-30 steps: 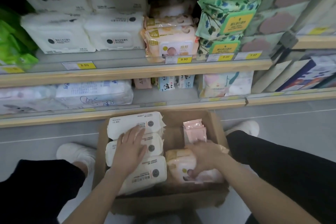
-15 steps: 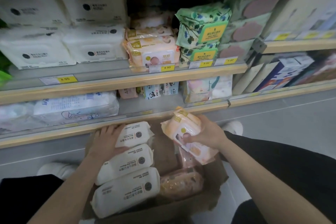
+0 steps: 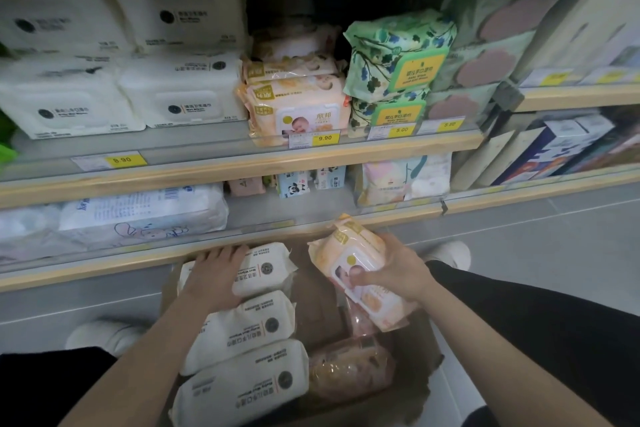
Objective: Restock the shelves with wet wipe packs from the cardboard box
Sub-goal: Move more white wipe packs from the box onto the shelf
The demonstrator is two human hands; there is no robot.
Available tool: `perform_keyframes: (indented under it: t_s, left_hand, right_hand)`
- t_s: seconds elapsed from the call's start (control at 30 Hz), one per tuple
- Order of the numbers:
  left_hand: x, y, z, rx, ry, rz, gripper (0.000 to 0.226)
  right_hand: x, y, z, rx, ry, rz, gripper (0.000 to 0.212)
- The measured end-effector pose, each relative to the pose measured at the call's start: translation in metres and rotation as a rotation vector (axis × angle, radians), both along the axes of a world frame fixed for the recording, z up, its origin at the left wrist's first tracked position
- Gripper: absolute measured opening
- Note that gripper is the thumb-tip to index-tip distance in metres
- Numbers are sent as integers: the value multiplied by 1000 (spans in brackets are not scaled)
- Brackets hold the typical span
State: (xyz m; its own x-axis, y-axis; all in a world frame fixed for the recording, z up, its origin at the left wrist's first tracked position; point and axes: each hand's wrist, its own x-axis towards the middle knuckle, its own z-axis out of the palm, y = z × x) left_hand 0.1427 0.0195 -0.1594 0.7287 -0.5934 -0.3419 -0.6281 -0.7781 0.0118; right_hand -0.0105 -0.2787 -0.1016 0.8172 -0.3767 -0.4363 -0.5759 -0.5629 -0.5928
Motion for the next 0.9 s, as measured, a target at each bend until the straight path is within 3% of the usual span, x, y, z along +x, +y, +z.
perform_keyframes:
  t_s: [0.23, 0.4, 0.57, 0.77, 0.9]
  left_hand:
    - [-8, 0, 26, -1, -46, -62, 89]
    - [-11, 12, 82, -91, -61, -32, 96]
    - [2, 43, 135, -179, -198, 34, 92]
    - [47, 92, 197, -408, -197, 240, 108]
    - [79, 110, 234, -534, -157, 286, 113]
  right_hand:
    - [1, -1, 29, -33, -49, 39, 82]
    - [10, 4, 58, -29, -128, 43, 78]
    - [45, 20, 103, -74, -231, 129, 79]
    - [104, 42, 155, -127, -348, 187, 91]
    - [138, 59, 178, -149, -382, 227, 84]
